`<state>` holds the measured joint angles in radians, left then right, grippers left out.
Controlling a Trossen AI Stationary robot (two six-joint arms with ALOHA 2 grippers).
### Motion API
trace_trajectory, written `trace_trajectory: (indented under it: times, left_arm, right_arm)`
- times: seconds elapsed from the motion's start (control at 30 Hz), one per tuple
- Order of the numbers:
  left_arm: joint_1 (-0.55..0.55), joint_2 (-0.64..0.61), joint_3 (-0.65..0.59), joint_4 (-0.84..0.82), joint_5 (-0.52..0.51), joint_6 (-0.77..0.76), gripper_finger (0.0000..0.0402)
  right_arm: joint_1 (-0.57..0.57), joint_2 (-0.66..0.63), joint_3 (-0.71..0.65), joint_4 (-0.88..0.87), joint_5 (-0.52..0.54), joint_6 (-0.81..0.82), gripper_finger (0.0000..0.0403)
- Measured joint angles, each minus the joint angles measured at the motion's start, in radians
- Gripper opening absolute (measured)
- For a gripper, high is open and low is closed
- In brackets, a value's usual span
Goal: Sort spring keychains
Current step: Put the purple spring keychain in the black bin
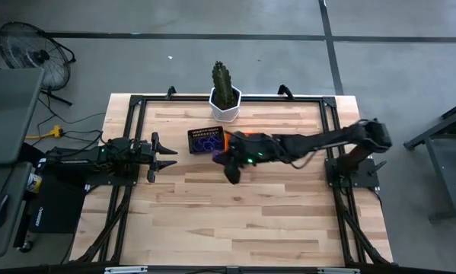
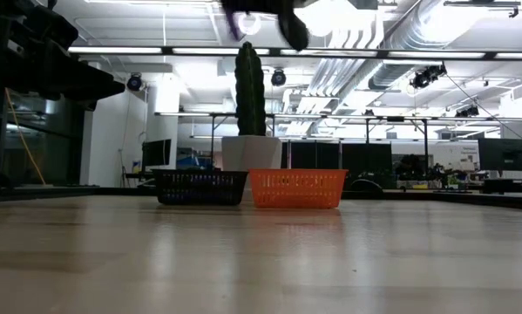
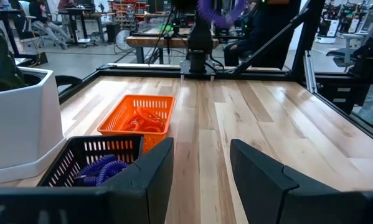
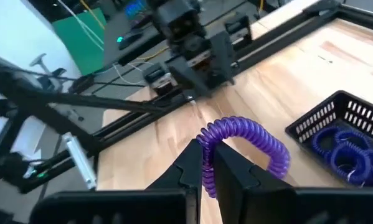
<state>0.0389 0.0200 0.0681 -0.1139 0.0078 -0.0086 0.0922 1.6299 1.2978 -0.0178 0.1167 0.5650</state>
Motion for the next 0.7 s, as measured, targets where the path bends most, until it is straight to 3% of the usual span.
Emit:
trace_trajectory:
  times: [0.3,0.47,0.7]
  left_arm:
    - [0.0,0.0,0.0,0.0,0.0,0.0,0.0156]
    - [0.0,0.0,0.0,0.0,0.0,0.0,0.0156]
    - [0.0,0.0,0.0,0.0,0.0,0.0,0.0156]
  right_arm:
    - [-0.125,0.26,0.317,-0.137,-0.066,0.087,0.0024]
    - [-0.174,0.387,0.517,-0.329,-0.048,0.271,0.002]
    - [-0.224,0.507,0.661,-0.535,-0.01,0.43,0.0024]
